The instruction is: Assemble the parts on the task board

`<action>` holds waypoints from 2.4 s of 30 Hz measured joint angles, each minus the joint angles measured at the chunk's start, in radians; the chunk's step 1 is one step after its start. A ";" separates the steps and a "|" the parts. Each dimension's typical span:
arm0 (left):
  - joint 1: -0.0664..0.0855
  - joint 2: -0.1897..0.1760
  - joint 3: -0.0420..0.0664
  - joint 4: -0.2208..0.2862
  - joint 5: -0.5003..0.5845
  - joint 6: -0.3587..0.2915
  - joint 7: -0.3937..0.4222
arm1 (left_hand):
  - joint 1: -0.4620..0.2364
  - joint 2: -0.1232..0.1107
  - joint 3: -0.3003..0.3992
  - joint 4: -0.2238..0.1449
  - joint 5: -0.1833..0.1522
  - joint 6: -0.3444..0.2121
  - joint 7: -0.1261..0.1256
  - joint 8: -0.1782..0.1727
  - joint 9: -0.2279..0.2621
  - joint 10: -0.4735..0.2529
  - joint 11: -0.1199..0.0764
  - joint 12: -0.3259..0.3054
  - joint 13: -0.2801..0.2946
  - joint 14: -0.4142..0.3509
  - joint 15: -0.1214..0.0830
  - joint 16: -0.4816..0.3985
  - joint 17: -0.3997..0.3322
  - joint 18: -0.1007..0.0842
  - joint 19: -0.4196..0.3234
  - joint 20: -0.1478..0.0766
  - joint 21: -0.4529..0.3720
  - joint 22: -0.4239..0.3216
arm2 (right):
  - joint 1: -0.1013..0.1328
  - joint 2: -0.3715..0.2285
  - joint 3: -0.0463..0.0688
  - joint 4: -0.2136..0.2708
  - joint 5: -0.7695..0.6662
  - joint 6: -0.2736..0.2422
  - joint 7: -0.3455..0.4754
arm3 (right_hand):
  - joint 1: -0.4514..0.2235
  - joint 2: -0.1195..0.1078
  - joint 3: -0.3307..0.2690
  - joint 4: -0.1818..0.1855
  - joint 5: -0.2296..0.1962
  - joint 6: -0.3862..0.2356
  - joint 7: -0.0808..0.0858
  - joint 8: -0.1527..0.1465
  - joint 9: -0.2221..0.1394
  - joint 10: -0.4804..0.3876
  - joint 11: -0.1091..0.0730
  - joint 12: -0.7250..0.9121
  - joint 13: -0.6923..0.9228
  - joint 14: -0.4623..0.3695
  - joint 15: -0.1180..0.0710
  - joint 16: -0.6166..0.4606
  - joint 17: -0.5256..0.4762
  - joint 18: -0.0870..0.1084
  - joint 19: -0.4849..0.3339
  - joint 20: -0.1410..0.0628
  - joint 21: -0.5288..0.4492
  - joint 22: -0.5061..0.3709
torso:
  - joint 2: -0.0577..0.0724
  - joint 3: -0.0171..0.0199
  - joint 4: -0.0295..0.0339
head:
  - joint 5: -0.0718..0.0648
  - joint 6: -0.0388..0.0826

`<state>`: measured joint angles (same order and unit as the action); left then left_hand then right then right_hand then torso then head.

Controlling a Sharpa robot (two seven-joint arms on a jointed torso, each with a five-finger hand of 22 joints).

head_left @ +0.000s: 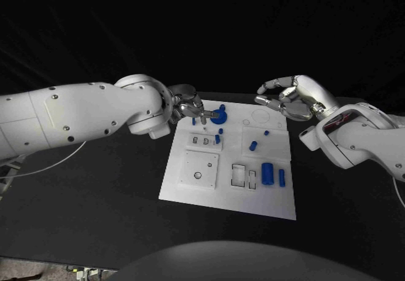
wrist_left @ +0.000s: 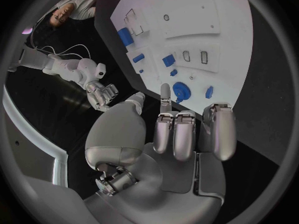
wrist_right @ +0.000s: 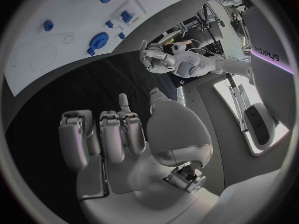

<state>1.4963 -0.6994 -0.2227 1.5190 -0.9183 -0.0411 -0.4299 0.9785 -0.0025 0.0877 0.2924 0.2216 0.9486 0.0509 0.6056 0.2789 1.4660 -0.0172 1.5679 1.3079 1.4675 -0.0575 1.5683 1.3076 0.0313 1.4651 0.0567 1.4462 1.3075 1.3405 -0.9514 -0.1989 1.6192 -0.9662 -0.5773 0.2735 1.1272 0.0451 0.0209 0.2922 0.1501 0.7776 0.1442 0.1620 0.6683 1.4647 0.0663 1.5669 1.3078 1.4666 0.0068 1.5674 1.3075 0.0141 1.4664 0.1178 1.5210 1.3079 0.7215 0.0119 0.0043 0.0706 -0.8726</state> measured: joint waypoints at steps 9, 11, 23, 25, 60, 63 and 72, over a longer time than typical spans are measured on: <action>0.020 0.137 0.008 -0.156 0.104 0.281 -0.202 | 0.041 0.017 -0.034 -0.001 0.041 0.031 0.015 -0.113 -0.020 0.001 0.014 0.000 0.000 0.000 0.008 0.000 0.000 0.000 0.004 0.004 0.003 0.000 | 0.000 -0.016 -0.008 0.016 0.047 0.025 0.000 | 0.009 0.009 0.003 -0.003 0.015 0.000 0.000 0.004 0.000 0.000 0.000 0.000 0.000 0.000 0.000 0.000 0.000 0.000 0.000 0.000 0.000 0.000 | -0.003 0.0137 -0.0250 | 0.010 0.000; 0.022 0.164 0.012 -0.178 0.119 0.312 -0.219 | 0.041 0.017 -0.036 0.000 0.041 0.035 0.015 -0.115 -0.020 0.001 0.014 0.000 0.000 0.000 0.008 0.000 0.000 0.000 0.004 0.004 0.004 0.000 | -0.002 -0.020 -0.009 0.018 0.054 0.033 0.000 | 0.010 0.010 0.003 -0.003 0.015 0.000 0.000 0.004 0.000 0.000 0.000 0.000 0.000 0.000 0.000 0.000 0.000 0.000 0.000 0.000 0.000 0.000 | -0.003 0.0152 -0.0298 | 0.013 0.000; 0.023 0.223 0.016 -0.251 0.125 0.377 -0.255 | 0.041 0.017 -0.064 0.001 0.030 0.063 0.011 -0.141 -0.017 0.001 0.013 0.000 0.000 0.000 0.008 0.000 0.000 0.000 0.003 0.004 0.010 0.000 | -0.005 -0.034 -0.013 0.027 0.071 0.066 -0.004 | 0.010 0.010 0.003 -0.003 0.015 0.000 0.000 0.004 0.000 0.000 0.000 0.000 0.000 0.000 0.000 0.000 0.000 0.000 0.000 0.000 0.000 0.000 | -0.002 0.0188 -0.0379 | 0.020 0.000; 0.023 0.227 0.016 -0.259 0.120 0.377 -0.258 | 0.048 0.024 -0.067 -0.002 0.034 0.065 0.009 -0.152 -0.016 0.001 0.013 0.000 0.000 0.000 0.008 0.000 0.000 0.000 0.003 0.004 0.010 0.000 | -0.005 -0.034 -0.013 0.027 0.071 0.072 -0.006 | 0.010 0.010 0.003 -0.003 0.015 0.000 0.000 0.004 0.000 0.000 0.000 0.000 0.000 0.000 0.000 0.000 0.000 0.000 0.000 0.000 0.000 0.000 | -0.003 0.0181 -0.0367 | 0.019 0.000; -0.003 0.305 0.015 -0.339 0.017 0.397 -0.267 | 0.126 0.024 -0.109 -0.001 0.051 0.134 -0.007 -0.200 0.037 0.001 0.006 0.000 0.000 0.000 0.000 0.000 0.000 0.000 0.000 0.000 0.021 0.000 | -0.017 -0.031 -0.015 0.025 0.068 0.112 -0.040 | 0.020 0.012 0.003 -0.003 0.028 0.009 0.002 0.010 -0.001 0.004 0.004 0.000 0.000 0.000 0.008 0.000 0.000 0.000 0.000 0.000 -0.001 -0.001 | -0.009 0.0162 -0.0244 | 0.016 0.000; -0.008 0.309 0.015 -0.345 0.017 0.397 -0.267 | 0.126 0.024 -0.110 0.000 0.046 0.134 -0.007 -0.204 0.038 0.001 0.006 0.000 0.000 0.000 0.000 0.000 0.000 0.000 0.000 0.000 0.021 0.000 | -0.017 -0.031 -0.015 0.024 0.067 0.114 -0.043 | 0.025 0.017 0.003 -0.003 0.032 0.010 0.004 0.012 -0.001 0.000 0.007 0.000 0.000 0.000 0.008 0.000 0.000 0.000 -0.001 0.001 -0.001 -0.001 | -0.009 0.0158 -0.0239 | 0.016 0.000; -0.025 0.318 0.015 -0.361 0.020 0.395 -0.267 | 0.126 0.024 -0.112 -0.003 0.046 0.134 -0.007 -0.204 0.040 0.001 0.006 0.000 0.000 0.000 0.000 0.000 0.000 0.000 0.000 0.000 0.021 0.000 | -0.019 -0.029 -0.015 0.021 0.065 0.120 -0.053 | 0.036 0.009 0.006 -0.006 0.032 0.010 0.004 0.016 -0.001 0.000 0.007 0.000 0.000 0.000 0.008 0.000 0.000 0.000 0.000 0.008 -0.005 0.000 | -0.009 0.0157 -0.0221 | 0.014 0.000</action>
<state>1.4717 -0.3815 -0.2077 1.1582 -0.8984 0.3540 -0.6968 1.1050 0.0210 -0.0247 0.2893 0.2679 1.0826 0.0442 0.4019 0.3188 1.4668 -0.0111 1.5679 1.3079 1.4675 -0.0574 1.5683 1.3073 0.0314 1.4650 0.0569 1.4668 1.3074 1.3220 -0.9804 -0.2138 1.6397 -0.9013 -0.4570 0.2202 1.1631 0.0544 0.0270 0.2863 0.1821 0.7880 0.1480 0.1779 0.6672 1.4649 0.0734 1.5669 1.3078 1.4665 0.0143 1.5673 1.3073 0.0141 1.4664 0.1254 1.5157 1.3081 0.7125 0.0276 -0.0178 0.0846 -0.8726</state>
